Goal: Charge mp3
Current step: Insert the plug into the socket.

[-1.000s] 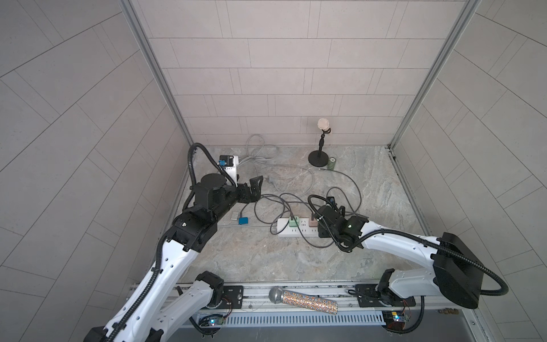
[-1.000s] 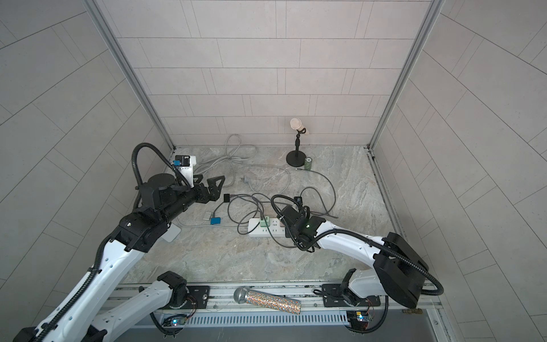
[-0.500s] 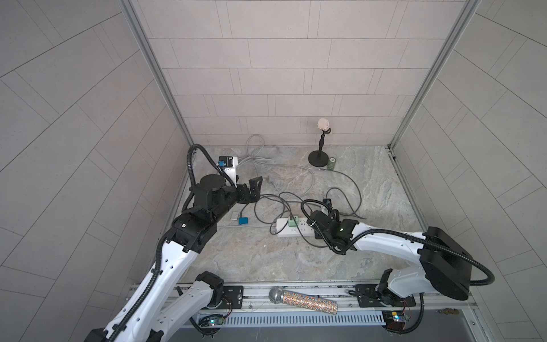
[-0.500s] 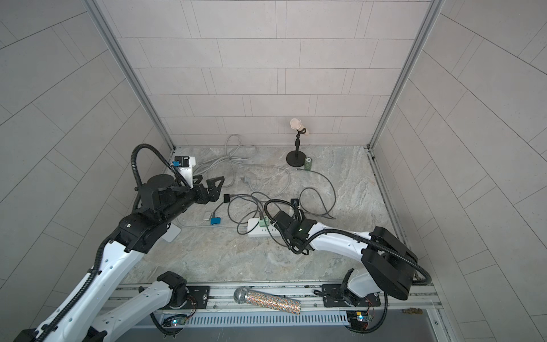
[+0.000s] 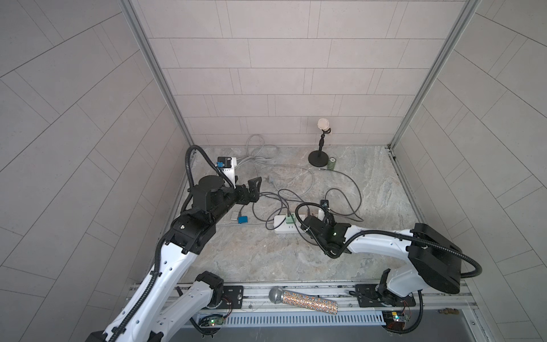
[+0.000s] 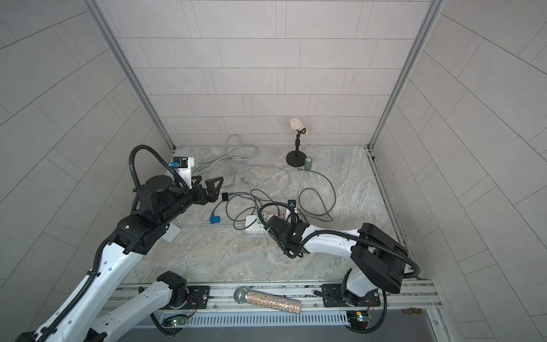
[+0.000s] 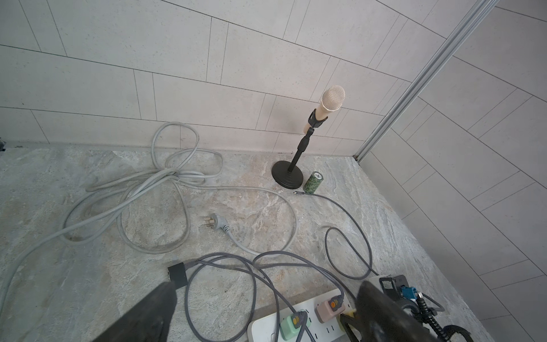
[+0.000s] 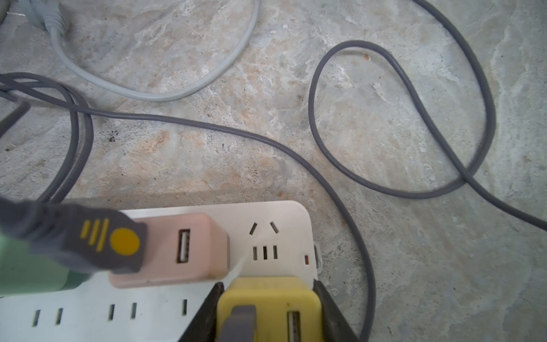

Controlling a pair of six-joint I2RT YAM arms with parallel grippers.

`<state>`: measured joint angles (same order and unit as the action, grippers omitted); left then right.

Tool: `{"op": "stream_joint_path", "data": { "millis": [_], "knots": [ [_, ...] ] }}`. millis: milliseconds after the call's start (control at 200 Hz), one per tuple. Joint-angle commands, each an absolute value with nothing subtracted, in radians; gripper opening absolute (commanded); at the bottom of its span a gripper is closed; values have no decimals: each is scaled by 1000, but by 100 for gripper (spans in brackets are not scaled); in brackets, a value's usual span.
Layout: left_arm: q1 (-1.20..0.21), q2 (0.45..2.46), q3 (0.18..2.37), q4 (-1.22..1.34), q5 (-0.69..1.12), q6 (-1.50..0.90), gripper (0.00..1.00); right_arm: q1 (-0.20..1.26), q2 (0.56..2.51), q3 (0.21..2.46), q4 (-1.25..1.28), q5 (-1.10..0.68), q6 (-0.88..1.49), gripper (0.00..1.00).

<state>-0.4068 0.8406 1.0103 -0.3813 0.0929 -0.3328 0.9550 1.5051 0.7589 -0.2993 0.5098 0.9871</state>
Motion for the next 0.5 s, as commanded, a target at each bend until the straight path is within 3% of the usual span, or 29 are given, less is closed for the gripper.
{"op": "stream_joint_path", "data": {
  "millis": [0, 245, 325, 495],
  "knots": [
    [-402, 832, 1016, -382, 99, -345, 100, 959, 1519, 767, -522, 331, 1014, 6],
    [-399, 825, 1013, -386, 77, -348, 100, 957, 1421, 875, -614, 389, 1024, 65],
    [-398, 827, 1016, -387, 81, -350, 99, 956, 1391, 911, -632, 402, 1028, 73],
    [-396, 831, 1024, -388, 85, -351, 99, 959, 1310, 940, -629, 366, 1032, 80]
  ]
}}
